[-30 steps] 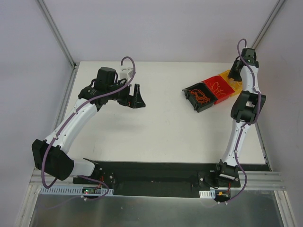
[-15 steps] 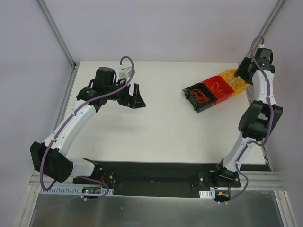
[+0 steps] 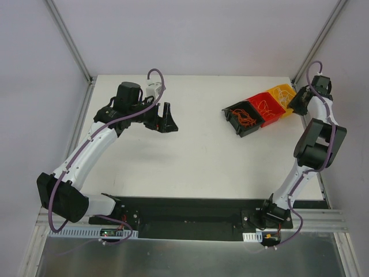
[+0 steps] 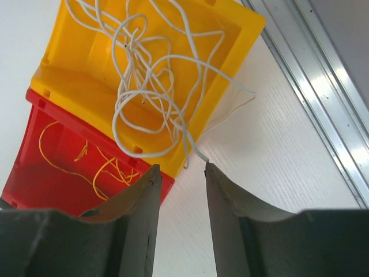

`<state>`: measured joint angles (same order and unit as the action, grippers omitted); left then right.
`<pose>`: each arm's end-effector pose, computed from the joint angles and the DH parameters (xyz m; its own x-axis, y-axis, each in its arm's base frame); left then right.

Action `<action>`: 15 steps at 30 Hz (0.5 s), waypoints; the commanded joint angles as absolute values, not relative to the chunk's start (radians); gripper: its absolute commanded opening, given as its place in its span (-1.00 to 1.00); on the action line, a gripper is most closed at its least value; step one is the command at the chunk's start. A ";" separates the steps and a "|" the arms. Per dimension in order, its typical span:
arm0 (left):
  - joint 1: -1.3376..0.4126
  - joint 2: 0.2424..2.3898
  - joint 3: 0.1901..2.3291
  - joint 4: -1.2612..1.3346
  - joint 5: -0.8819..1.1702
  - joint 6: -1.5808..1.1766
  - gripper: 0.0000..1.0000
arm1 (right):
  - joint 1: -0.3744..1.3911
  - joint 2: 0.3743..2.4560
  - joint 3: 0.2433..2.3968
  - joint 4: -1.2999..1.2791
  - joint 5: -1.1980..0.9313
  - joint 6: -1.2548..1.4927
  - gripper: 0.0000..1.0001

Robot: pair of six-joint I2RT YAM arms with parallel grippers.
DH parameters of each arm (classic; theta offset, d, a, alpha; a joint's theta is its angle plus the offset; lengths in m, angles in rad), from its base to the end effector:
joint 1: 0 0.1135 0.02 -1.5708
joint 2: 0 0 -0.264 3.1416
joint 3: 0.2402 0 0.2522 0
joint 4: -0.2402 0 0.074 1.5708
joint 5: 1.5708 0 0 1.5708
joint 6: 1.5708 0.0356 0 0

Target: Untangle the cables

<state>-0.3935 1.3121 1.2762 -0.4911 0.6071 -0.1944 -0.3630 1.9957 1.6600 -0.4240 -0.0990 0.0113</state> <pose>0.2588 -0.1294 0.3680 -0.6046 0.0792 -0.7926 0.6661 0.5960 -0.4485 0.4305 -0.1598 0.2546 -0.6405 0.2553 -0.7242 0.2936 0.9529 0.0763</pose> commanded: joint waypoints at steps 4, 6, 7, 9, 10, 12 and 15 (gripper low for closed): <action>-0.402 1.296 1.264 -0.466 0.624 -0.195 0.67 | -0.365 2.043 1.680 -0.338 -0.123 0.052 -0.37; -0.400 1.298 1.264 -0.466 0.623 -0.196 0.67 | -0.365 2.048 1.686 -0.341 -0.121 0.057 -0.46; -0.400 1.298 1.264 -0.466 0.623 -0.196 0.67 | -0.365 2.049 1.686 -0.341 -0.120 0.058 -0.47; -0.400 1.299 1.264 -0.466 0.624 -0.195 0.67 | -0.365 2.052 1.684 -0.342 -0.123 0.060 -0.61; -0.400 1.299 1.264 -0.466 0.626 -0.195 0.67 | -0.365 2.051 1.686 -0.348 -0.115 0.061 -0.68; -0.400 1.299 1.264 -0.466 0.623 -0.196 0.67 | -0.365 2.045 1.680 -0.356 -0.098 0.061 -0.83; -0.400 1.298 1.264 -0.466 0.626 -0.195 0.67 | -0.364 2.028 1.672 -0.364 -0.089 0.057 -0.99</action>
